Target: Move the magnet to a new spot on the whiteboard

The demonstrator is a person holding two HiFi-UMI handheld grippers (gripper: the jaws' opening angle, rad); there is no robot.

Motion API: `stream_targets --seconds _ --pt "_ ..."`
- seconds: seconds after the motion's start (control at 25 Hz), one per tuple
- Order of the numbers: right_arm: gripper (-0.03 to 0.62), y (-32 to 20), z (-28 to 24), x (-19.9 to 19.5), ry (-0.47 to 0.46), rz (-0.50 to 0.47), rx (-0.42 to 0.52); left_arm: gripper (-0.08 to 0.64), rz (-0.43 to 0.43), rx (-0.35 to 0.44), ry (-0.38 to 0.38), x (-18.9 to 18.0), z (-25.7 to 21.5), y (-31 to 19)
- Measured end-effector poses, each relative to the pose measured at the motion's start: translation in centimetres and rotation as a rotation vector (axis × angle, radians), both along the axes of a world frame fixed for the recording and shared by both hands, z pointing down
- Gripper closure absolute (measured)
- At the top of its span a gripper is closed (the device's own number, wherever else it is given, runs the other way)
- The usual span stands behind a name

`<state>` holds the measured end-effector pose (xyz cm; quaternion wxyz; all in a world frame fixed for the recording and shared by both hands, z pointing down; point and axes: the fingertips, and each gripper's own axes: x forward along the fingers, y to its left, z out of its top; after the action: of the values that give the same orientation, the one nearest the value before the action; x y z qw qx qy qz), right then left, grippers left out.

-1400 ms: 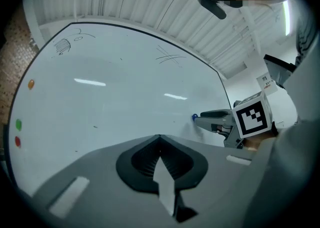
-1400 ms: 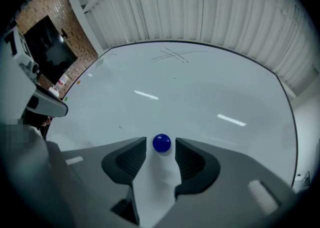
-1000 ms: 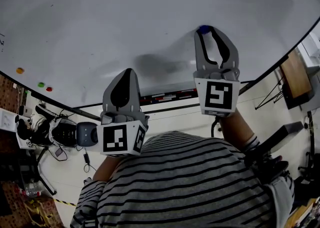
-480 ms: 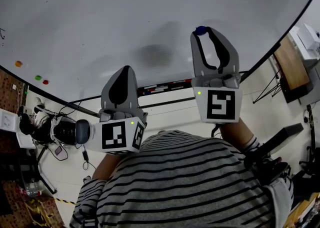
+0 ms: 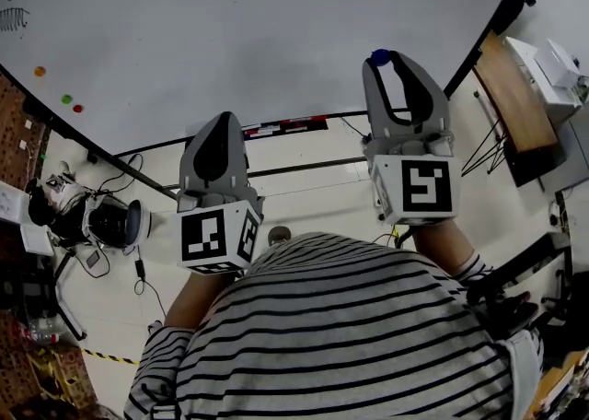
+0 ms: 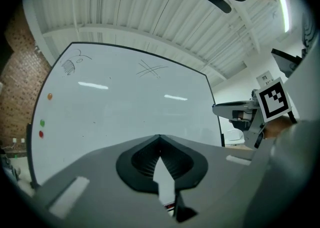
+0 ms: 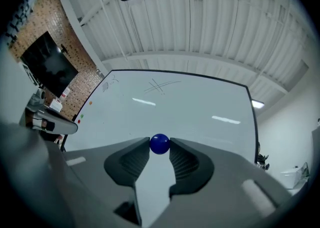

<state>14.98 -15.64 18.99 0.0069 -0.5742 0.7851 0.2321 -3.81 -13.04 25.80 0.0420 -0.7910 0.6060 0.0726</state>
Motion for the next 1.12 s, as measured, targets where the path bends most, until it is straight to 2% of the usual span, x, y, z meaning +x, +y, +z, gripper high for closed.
stream_targets --seconds 0.12,0.28,0.56,0.76,0.92,1.04,1.12 --pt "0.468 1.6 -0.7 1.2 0.012 -0.001 -0.005 0.545 -0.017 0.016 0.011 0.4 -1.0 1.5" --pt "0.468 1.6 -0.1 0.7 0.009 0.001 -0.036 0.545 0.000 0.044 -0.001 0.8 -1.6 1.4" --pt "0.468 0.7 1.0 -3.0 -0.087 -0.013 -0.102 0.545 0.018 -0.012 -0.017 -1.7 -1.1 0.6" --pt "0.468 0.2 2.2 -6.1 -0.091 -0.024 -0.116 0.545 0.012 -0.022 -0.011 -4.2 0.1 0.2" --pt "0.468 0.3 2.9 -7.0 -0.094 -0.030 -0.141 0.545 0.007 -0.054 -0.013 -4.7 0.9 0.4" --pt "0.468 0.1 3.7 -7.0 -0.085 -0.021 -0.158 0.546 0.009 -0.043 -0.031 -4.9 1.2 0.2" --pt "0.468 0.0 4.0 -7.3 -0.086 -0.023 -0.163 0.546 0.011 -0.053 -0.008 -5.2 1.5 -0.1"
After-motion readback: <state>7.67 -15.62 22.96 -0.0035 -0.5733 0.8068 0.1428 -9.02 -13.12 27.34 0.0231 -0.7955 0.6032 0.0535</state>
